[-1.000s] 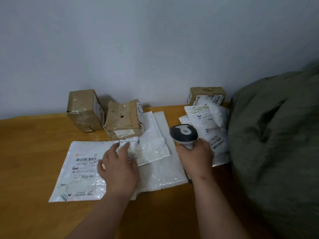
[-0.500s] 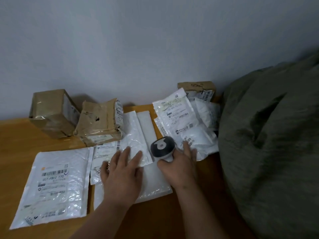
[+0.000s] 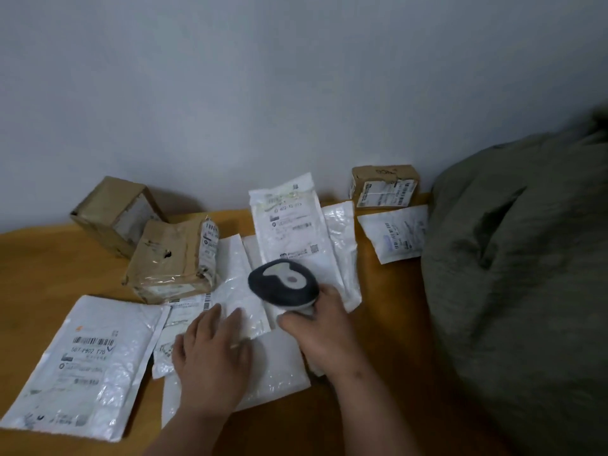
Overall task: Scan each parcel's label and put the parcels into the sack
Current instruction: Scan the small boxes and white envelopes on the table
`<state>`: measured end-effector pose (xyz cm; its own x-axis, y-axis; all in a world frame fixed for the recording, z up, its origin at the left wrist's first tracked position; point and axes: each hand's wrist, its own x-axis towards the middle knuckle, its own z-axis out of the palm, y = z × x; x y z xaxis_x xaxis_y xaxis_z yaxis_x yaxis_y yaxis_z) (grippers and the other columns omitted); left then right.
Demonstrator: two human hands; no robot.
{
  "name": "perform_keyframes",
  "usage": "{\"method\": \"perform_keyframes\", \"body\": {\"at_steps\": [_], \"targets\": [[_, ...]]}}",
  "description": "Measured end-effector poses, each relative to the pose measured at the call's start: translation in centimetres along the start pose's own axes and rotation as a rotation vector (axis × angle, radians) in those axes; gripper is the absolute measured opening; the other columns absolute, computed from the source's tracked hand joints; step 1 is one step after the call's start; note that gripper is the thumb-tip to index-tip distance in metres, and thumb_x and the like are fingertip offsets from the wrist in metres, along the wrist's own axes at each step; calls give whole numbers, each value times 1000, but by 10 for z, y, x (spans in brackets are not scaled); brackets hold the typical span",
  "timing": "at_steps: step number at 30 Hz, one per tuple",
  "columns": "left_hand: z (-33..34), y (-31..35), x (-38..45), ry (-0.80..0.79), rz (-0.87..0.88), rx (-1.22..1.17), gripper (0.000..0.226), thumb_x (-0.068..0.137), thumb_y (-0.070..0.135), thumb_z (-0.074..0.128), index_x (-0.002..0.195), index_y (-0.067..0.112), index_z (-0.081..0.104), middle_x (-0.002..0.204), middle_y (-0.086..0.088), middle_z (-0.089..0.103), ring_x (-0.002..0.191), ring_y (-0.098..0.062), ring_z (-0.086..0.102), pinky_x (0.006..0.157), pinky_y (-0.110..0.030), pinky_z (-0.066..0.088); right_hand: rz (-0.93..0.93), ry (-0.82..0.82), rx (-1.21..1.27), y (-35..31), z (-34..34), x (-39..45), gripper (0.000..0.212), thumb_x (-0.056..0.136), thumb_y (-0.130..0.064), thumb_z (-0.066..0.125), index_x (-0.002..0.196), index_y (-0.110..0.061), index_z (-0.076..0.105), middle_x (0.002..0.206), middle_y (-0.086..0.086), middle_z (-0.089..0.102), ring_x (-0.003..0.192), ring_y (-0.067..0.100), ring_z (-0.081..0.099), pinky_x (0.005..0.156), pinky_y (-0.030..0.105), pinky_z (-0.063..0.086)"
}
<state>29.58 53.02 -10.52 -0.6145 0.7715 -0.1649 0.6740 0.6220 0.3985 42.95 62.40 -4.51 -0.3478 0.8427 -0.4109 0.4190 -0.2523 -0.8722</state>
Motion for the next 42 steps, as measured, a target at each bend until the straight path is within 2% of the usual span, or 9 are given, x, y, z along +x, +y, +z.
{"method": "perform_keyframes", "body": {"at_steps": [3,9,16,22,26,29,33,38,42], "targets": [[-8,7,2,50,-42,-96,50,88,28,68,137,32,57,152,0,43,141,-31,32,114,-54,21,-57,177,-26,-22,-19,5,34,70,-26,73,97,-35,55,121,-4,57,98,7,62,90,36,55],[-19,37,24,112,90,-196,50,90,23,67,139,29,56,148,-1,46,139,-29,33,109,-55,26,13,451,-41,-39,-44,47,37,74,-31,69,106,-11,65,123,15,62,110,31,62,96,50,54],[-6,51,45,-44,183,-182,54,100,32,51,152,37,34,158,8,32,145,-18,22,116,-42,19,235,292,-86,-19,-35,70,69,76,-42,67,137,-12,53,145,9,45,136,34,43,114,56,35],[-7,54,51,182,155,-299,42,95,10,60,135,20,61,139,-7,56,130,-30,49,103,-51,36,221,61,39,-11,-12,66,38,66,-36,68,104,-30,70,101,-9,71,97,14,66,75,33,52],[-12,59,63,200,167,-293,42,94,16,62,135,23,61,139,-6,55,132,-31,44,104,-54,33,101,465,78,-7,-36,86,19,77,-28,72,94,-20,71,108,5,73,98,19,68,83,38,57],[-11,65,67,136,183,-268,44,96,24,60,139,29,56,145,-1,49,137,-26,36,108,-51,27,204,548,-299,-7,-61,110,45,87,-42,66,125,-19,68,164,8,25,150,36,19,120,53,27],[-5,71,70,98,222,-227,43,96,23,60,139,31,56,145,2,50,137,-24,36,109,-47,24,339,443,-463,3,-82,137,59,93,-51,58,141,-17,58,170,5,-7,154,36,-11,125,56,9],[1,66,80,69,194,-190,42,98,27,56,139,34,55,147,5,47,139,-19,31,111,-35,10,348,437,-337,12,-64,143,81,80,-47,68,148,-11,43,155,14,37,142,38,35,114,56,37],[0,62,79,73,160,-210,37,97,24,58,133,30,62,144,1,52,136,-27,36,109,-48,26,275,311,-223,5,-38,120,76,68,-46,66,134,-11,55,133,11,60,127,32,54,108,50,45]]}}
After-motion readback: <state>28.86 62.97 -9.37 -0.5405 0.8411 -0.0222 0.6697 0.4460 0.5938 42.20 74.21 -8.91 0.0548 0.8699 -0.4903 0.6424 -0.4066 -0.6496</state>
